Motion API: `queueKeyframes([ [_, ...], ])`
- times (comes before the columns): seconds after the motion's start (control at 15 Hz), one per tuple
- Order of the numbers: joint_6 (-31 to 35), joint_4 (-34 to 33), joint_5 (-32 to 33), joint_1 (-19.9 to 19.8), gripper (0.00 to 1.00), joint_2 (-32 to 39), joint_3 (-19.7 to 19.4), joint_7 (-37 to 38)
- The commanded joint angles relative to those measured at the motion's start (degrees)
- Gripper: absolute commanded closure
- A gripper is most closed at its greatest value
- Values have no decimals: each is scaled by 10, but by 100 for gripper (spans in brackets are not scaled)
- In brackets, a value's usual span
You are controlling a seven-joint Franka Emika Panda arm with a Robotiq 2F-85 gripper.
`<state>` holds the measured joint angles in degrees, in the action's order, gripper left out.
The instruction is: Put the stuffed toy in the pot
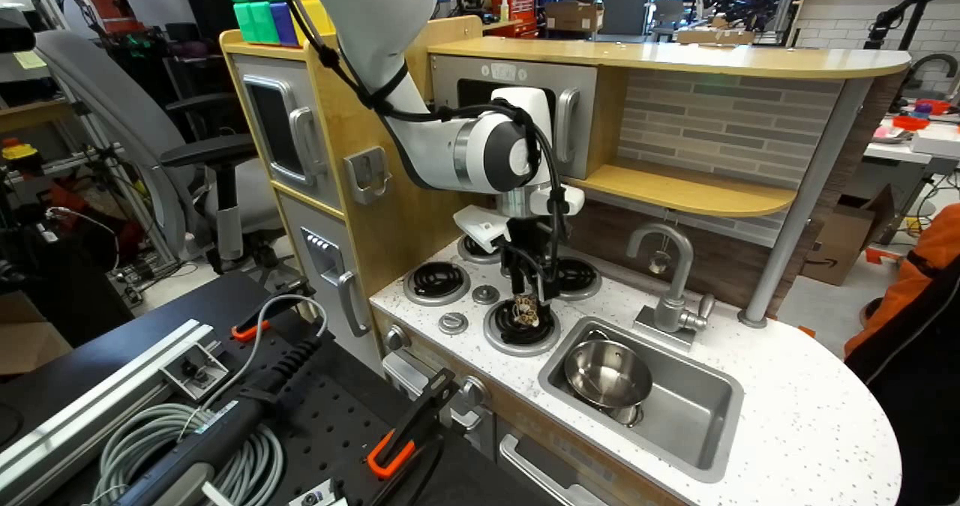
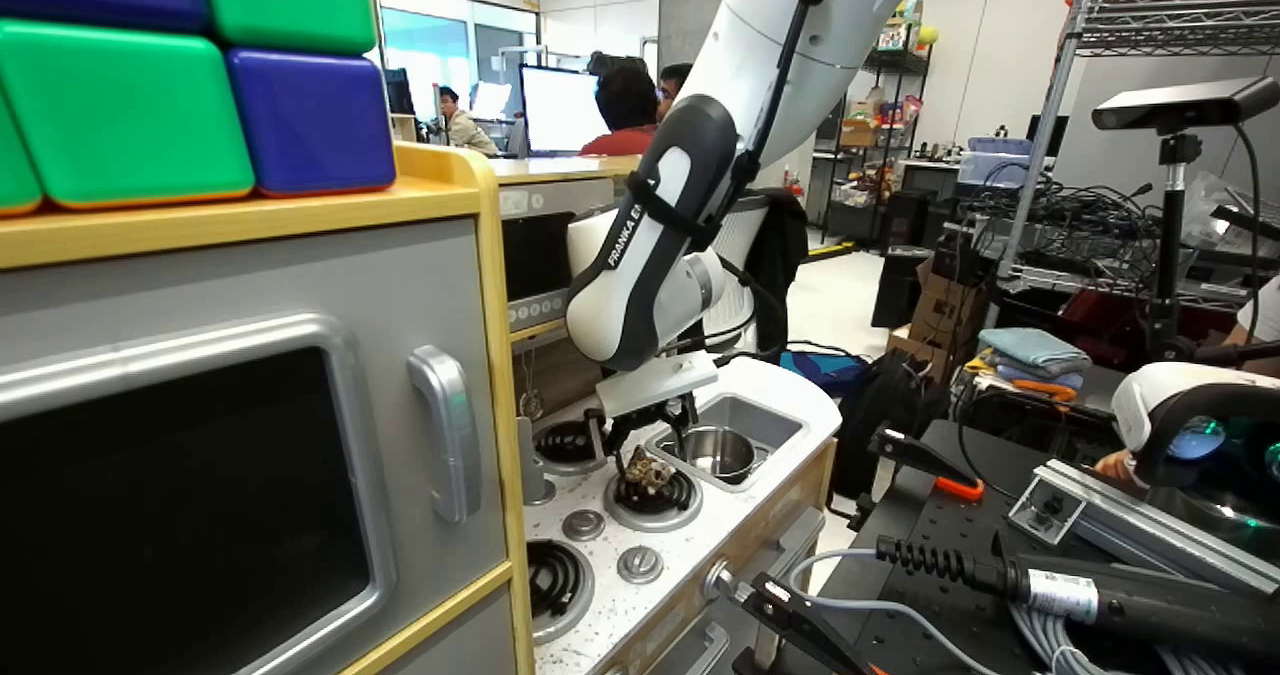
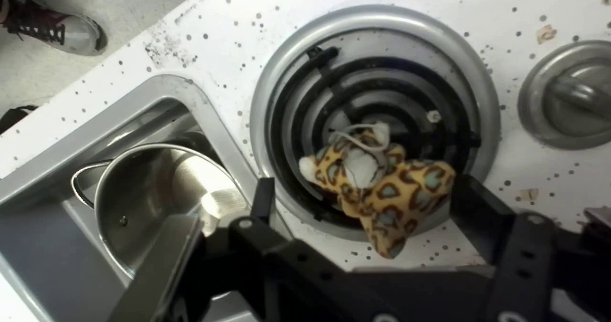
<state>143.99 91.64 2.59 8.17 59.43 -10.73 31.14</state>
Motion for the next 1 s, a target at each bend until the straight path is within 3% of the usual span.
queueKeyframes([
  [0.0,-31,-41,-16,-1,38,22,-2,1],
  [0.53,-71,-78,-36,-13,99,33,8,7],
  [0.67,-101,-46,-38,-23,100,4,14,-15],
  [0.73,-147,-32,-40,-36,99,-14,22,-37],
  [0.93,-182,22,-36,-45,98,-58,7,-41],
])
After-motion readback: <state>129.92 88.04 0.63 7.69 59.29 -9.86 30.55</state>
